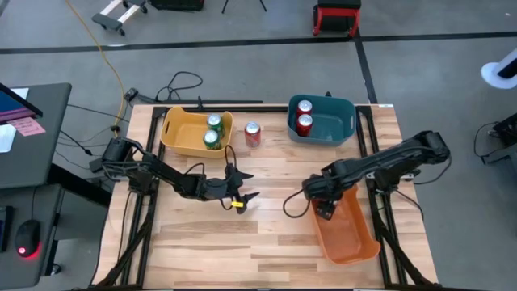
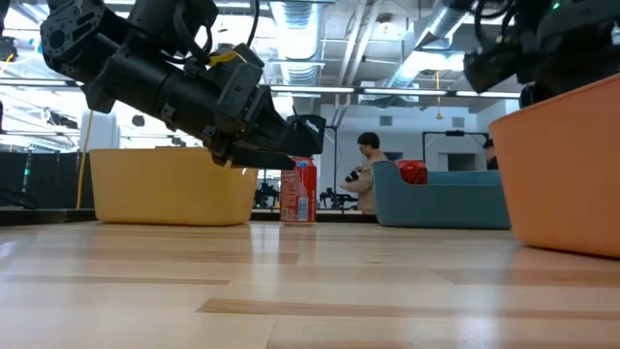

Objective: Sort soda cans
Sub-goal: Put the right red soda can into the orange bin, then put the red soda can into the orange bin

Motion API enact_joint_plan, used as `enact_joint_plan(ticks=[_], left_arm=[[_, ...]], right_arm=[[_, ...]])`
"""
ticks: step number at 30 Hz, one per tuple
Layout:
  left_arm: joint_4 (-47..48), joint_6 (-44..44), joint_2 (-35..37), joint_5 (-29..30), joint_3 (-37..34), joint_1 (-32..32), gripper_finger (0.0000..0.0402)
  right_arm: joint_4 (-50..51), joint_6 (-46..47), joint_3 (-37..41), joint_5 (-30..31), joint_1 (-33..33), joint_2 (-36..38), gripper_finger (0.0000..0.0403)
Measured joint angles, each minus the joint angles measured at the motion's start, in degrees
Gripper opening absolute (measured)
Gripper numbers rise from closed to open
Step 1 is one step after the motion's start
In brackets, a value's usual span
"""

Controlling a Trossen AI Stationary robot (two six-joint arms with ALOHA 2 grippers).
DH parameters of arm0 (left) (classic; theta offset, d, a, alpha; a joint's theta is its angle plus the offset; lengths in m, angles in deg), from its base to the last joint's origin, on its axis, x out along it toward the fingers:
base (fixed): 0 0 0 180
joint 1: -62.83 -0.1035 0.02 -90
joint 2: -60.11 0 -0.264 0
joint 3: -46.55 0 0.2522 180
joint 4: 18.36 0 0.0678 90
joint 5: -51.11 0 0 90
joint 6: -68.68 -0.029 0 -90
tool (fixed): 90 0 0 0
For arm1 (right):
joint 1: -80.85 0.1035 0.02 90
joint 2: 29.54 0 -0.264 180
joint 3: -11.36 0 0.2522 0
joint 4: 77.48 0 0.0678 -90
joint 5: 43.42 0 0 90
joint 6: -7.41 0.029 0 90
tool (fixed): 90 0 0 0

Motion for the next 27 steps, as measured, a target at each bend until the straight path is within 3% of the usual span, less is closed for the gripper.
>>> enact_joint_plan(ticks=[4,13,20,27], left_arm=[[0.07,-0.87,0.0,0.0,-0.02,0.0,0.0332],[0.91,-5.34,0.74,-0.63,-0.04,0.0,0.0332],[8.03,-10.14,7.82,1.77,-0.08,-2.31,0.0332],[13.74,-15.24,15.93,3.41,-0.09,-10.86,0.0333]], right_arm=[[-0.12,-0.07,-0.4,-0.6,-0.07,-1.97,0.0297],[0.77,1.32,-2.21,-0.76,-0.17,1.59,0.039],[4.63,5.76,-3.01,1.02,-0.2,6.79,0.0384],[6.67,10.64,-3.03,7.94,1.62,12.92,0.0383]])
